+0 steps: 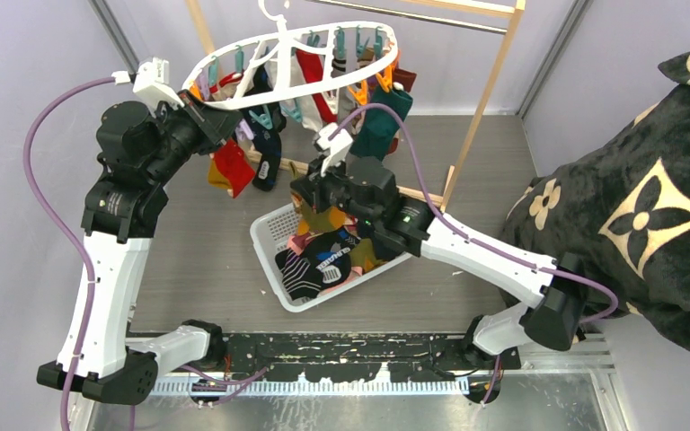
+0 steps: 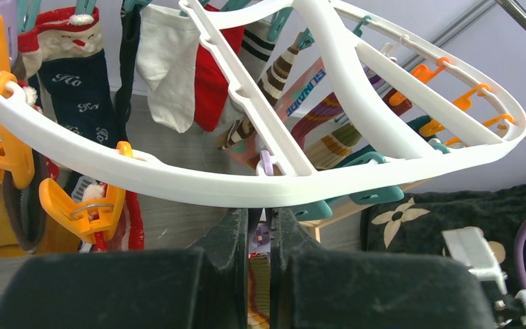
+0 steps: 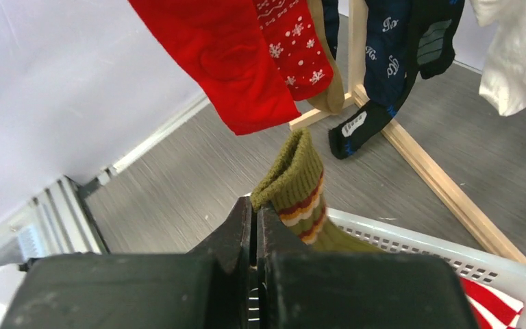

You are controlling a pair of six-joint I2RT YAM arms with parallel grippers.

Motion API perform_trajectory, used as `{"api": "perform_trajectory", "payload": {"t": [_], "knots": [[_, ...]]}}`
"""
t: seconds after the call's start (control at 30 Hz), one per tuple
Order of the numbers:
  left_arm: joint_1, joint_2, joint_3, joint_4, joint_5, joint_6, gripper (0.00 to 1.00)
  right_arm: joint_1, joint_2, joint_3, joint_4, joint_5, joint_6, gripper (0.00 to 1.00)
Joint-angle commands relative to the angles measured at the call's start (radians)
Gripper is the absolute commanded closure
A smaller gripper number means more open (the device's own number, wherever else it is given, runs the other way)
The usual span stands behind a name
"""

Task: Clip the socks to the hanger
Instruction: Pick up the sock from the bin, then clamp the sock onto the hanger.

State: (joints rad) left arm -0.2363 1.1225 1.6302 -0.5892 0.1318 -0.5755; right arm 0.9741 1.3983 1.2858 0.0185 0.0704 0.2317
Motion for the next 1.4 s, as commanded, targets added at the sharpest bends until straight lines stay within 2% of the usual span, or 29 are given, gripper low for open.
{"api": "perform_trajectory", "payload": {"t": [0.0, 0.43, 0.63, 1.13, 1.37], "knots": [[0.000, 0.005, -0.020, -0.024, -0.036, 0.003, 1.00, 0.053, 0.039, 0.103, 0.001, 0.093, -0.142, 0.99], [-0.012, 0.003, -0.035, -0.012, -0.056, 0.015, 1.00, 0.104, 0.160, 0.301, 0.015, 0.163, -0.192, 0.99], [-0.015, 0.003, -0.036, -0.009, -0.060, 0.020, 1.00, 0.105, 0.197, 0.371, -0.011, 0.135, -0.206, 0.99], [-0.016, 0.007, -0.032, -0.004, -0.060, 0.020, 1.00, 0.103, 0.261, 0.543, -0.242, -0.004, -0.317, 0.99], [-0.015, 0.005, -0.023, -0.011, -0.069, 0.024, 1.00, 0.087, 0.300, 0.773, -0.508, -0.056, -0.387, 0.99]]}}
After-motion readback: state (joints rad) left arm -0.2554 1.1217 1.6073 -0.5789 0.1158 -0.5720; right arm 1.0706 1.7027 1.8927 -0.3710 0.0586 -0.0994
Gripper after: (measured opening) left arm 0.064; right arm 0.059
